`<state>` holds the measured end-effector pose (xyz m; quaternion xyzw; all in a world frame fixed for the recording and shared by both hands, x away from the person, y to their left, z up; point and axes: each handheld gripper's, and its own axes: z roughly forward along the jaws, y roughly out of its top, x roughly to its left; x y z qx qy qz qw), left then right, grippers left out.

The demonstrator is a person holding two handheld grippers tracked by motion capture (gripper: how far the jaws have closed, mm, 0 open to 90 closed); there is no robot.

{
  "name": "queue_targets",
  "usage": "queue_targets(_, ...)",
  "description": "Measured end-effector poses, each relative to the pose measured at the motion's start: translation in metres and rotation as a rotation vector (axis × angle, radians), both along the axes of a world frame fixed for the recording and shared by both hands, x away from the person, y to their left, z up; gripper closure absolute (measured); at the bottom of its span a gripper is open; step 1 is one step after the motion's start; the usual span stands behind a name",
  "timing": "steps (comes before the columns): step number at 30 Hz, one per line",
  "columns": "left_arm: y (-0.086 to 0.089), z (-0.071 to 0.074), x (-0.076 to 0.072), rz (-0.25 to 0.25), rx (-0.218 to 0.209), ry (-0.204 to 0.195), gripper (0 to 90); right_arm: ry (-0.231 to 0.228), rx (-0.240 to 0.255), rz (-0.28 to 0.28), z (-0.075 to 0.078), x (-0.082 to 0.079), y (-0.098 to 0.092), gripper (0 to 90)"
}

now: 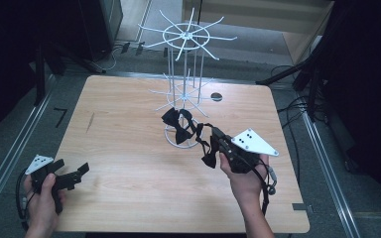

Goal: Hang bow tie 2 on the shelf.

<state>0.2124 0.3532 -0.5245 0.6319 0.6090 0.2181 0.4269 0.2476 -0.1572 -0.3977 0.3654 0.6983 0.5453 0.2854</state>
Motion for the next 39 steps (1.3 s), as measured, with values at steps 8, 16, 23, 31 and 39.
queue_targets(8,0.0,0.0,0.0,-0.001,0.001,0.0,0.0,-0.014,0.012,0.003,0.009,0.002,-0.001,90.0)
queue_targets(16,0.0,0.0,0.0,-0.001,0.001,-0.002,0.0,-0.023,0.019,0.0,0.014,0.002,-0.001,90.0)
queue_targets(23,0.0,0.0,0.0,0.0,0.0,-0.005,0.0,-0.034,0.027,0.004,0.02,0.004,-0.001,90.0)
queue_targets(31,0.0,0.0,0.0,0.0,0.0,-0.005,0.0,-0.038,0.029,0.003,0.024,0.006,-0.001,90.0)
queue_targets(39,0.0,0.0,0.0,0.0,0.0,-0.005,0.0,-0.038,0.032,0.0,0.026,0.009,0.0,90.0)
